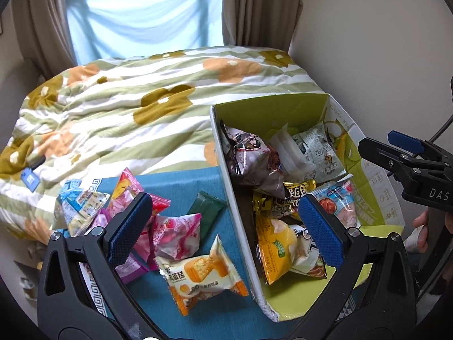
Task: Organize snacks
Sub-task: 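Withdraw both grippers from the box back toward the snack pile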
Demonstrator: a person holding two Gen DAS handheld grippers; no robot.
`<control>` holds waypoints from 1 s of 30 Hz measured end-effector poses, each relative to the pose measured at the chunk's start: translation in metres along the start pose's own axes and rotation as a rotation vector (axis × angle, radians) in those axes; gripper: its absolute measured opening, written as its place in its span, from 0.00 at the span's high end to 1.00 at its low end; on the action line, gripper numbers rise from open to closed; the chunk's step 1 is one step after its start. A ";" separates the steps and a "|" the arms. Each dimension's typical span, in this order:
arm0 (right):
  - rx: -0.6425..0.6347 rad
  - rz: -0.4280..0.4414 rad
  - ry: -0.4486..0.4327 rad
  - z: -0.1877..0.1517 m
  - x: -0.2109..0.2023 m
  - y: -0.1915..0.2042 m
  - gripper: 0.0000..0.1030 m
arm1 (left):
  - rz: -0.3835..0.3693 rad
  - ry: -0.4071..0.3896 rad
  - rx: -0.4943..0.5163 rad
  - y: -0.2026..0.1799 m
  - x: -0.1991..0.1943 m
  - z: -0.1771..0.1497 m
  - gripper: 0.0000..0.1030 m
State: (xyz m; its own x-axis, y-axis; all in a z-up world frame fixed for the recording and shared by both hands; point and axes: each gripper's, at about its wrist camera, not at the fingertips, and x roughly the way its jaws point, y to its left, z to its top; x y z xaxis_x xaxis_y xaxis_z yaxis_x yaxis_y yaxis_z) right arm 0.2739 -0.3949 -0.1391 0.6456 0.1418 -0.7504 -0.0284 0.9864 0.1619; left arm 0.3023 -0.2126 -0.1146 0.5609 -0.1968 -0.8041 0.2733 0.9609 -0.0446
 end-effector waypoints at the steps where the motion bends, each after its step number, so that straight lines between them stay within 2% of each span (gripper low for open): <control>1: 0.000 0.004 -0.009 -0.002 -0.007 0.000 0.05 | 0.004 -0.007 -0.001 -0.001 -0.007 -0.004 0.01; 5: -0.004 0.020 -0.030 -0.012 -0.035 0.002 0.05 | 0.026 -0.046 -0.013 -0.006 -0.038 -0.022 0.01; 8: -0.028 0.054 -0.041 -0.023 -0.055 0.005 0.05 | 0.077 -0.070 -0.024 -0.004 -0.062 -0.038 0.01; 12: -0.075 0.069 -0.043 -0.040 -0.075 0.018 0.05 | 0.133 -0.105 -0.062 0.008 -0.098 -0.066 0.01; 18: -0.129 0.158 -0.072 -0.062 -0.101 0.047 0.05 | 0.234 -0.110 -0.121 0.035 -0.140 -0.109 0.01; 22: -0.160 0.196 -0.065 -0.079 -0.105 0.070 0.05 | 0.245 -0.102 -0.164 0.061 -0.157 -0.133 0.01; 25: -0.166 0.213 -0.048 -0.091 -0.104 0.087 0.05 | 0.226 -0.111 -0.182 0.080 -0.164 -0.144 0.01; 30: -0.158 0.219 -0.019 -0.107 -0.098 0.110 0.05 | 0.194 -0.111 -0.141 0.111 -0.151 -0.150 0.01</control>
State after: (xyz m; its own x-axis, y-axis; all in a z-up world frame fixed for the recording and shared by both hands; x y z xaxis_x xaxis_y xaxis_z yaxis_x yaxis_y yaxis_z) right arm 0.1257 -0.2916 -0.1168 0.6248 0.3535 -0.6962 -0.2871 0.9332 0.2162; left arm 0.1307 -0.0474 -0.0871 0.6768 -0.0190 -0.7359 0.0453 0.9988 0.0158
